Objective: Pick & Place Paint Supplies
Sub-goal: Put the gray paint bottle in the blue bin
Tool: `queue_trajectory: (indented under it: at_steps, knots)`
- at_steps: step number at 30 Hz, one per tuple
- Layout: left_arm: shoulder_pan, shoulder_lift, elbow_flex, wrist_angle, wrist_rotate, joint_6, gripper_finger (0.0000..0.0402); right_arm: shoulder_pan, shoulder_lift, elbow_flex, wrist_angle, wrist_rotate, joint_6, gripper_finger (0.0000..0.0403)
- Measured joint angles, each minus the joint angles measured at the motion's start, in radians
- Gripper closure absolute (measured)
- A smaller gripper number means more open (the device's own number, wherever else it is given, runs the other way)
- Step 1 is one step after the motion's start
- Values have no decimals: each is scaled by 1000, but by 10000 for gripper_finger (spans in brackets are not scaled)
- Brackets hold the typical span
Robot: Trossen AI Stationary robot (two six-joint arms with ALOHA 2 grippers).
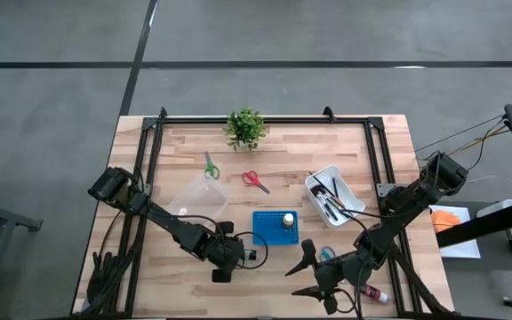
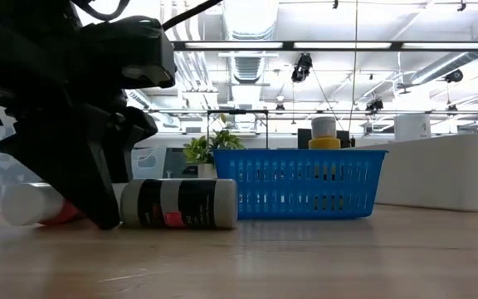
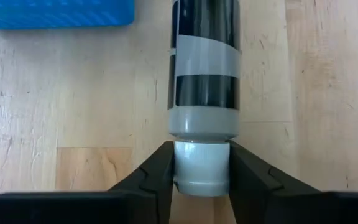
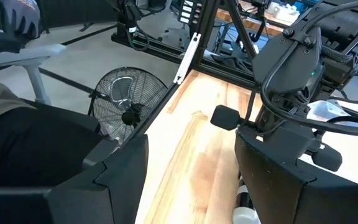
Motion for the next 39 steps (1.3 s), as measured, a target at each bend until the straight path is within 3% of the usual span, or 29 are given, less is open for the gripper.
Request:
queue_trajectory:
  at_steps: [10, 18, 29, 39]
  knots:
    - [-15, -20, -4, 69, 5, 35, 286, -8, 0, -45, 0, 4, -9, 164]
    - [-58, -81, -4, 279, 28, 132, 286, -9, 97, -24, 50, 36, -141, 164]
    - [-57, -84, -3, 447, 25, 165, 286, 2, 177, 78, 52, 141, -351, 164]
    - [-57, -84, -2, 498, 23, 170, 286, -1, 225, 118, 43, 242, -390, 164]
